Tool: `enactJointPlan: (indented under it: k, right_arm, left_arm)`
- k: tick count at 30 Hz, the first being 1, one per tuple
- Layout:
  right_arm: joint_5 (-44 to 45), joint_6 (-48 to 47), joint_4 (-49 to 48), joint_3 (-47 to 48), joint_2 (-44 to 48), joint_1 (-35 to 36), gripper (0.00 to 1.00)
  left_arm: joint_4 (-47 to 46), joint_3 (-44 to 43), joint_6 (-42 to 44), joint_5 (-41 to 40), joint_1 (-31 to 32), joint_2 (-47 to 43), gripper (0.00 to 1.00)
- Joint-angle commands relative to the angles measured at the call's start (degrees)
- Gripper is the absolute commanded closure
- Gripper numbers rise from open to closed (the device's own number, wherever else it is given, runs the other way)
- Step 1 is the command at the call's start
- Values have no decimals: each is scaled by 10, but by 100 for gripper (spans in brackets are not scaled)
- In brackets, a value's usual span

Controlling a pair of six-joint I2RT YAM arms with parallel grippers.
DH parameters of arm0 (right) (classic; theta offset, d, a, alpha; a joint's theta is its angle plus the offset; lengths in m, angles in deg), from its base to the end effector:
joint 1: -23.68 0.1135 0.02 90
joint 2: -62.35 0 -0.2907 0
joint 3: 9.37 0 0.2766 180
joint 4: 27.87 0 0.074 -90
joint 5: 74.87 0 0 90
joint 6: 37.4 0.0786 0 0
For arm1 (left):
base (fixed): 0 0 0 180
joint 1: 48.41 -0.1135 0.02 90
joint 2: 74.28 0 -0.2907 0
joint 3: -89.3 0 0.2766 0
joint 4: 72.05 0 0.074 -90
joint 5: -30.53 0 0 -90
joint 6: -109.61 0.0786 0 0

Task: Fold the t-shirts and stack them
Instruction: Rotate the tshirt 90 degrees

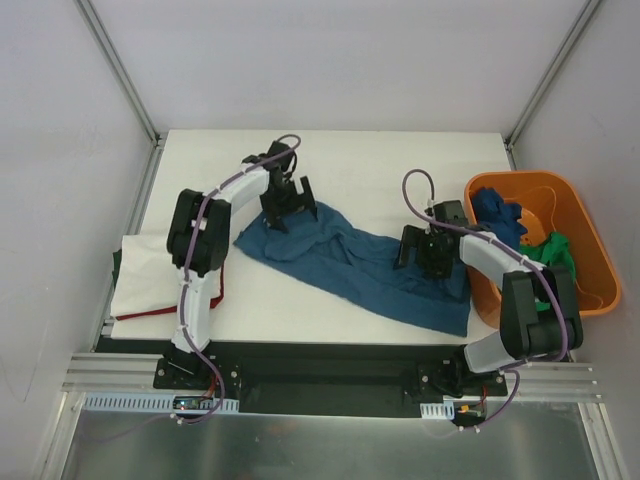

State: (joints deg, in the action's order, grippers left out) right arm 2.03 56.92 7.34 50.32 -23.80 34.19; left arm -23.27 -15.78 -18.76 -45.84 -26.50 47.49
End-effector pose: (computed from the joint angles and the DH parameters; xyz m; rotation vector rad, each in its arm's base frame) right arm 0.3109 0.0758 0.1478 -0.2201 2.6466 0.3887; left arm 0.4574 -0.2039 0.1444 -0.3322 2.8099 -0.6011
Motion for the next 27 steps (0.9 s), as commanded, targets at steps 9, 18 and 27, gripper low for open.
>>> enactJointPlan:
  k: [9, 18, 27]
  right_arm:
    - [-65, 132, 49, -114, 128, 250, 4]
    - [-57, 111, 57, -5, 108, 405, 4]
    - [-26, 90, 111, 87, 132, 332, 4]
  left_arm:
    - [-107, -542, -117, 159, -32, 379, 1]
    - [-345, -497, -255, 161, -31, 417, 1]
    - [-429, -501, -247, 93, -24, 419, 1]
